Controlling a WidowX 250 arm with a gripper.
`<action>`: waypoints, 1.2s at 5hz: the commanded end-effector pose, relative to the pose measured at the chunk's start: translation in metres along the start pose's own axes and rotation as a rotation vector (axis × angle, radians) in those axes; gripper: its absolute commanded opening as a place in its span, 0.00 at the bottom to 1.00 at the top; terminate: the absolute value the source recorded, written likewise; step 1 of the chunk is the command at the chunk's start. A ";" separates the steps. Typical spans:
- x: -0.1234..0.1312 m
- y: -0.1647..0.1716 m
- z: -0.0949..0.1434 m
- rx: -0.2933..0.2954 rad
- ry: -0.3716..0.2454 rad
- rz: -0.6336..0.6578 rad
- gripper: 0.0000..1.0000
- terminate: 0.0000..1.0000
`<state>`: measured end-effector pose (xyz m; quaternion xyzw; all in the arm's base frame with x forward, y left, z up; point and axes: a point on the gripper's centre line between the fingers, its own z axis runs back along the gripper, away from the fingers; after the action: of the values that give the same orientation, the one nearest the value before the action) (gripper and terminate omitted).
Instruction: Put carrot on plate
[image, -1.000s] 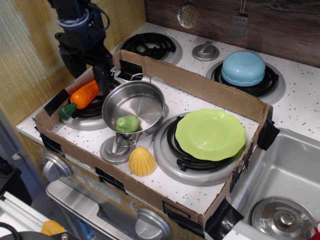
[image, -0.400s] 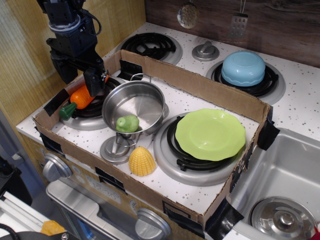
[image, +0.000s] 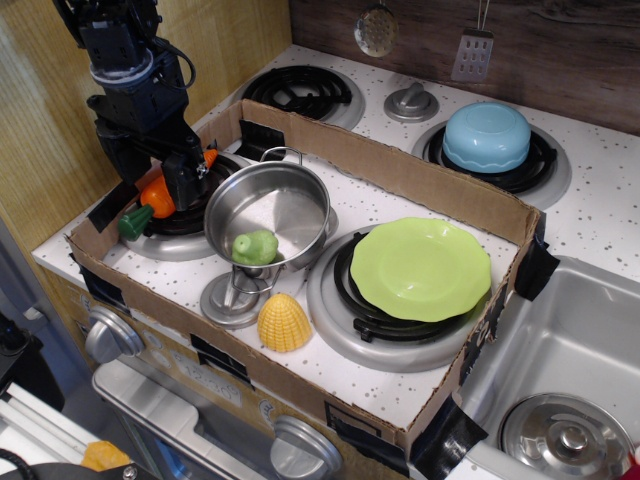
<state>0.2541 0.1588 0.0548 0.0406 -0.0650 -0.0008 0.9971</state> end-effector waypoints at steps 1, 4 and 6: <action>-0.008 0.005 -0.002 0.020 -0.045 0.009 1.00 0.00; -0.010 0.024 -0.025 0.035 -0.055 -0.024 1.00 0.00; -0.001 0.031 -0.024 0.045 -0.062 -0.043 0.00 0.00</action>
<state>0.2532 0.1839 0.0192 0.0438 -0.0748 -0.0201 0.9960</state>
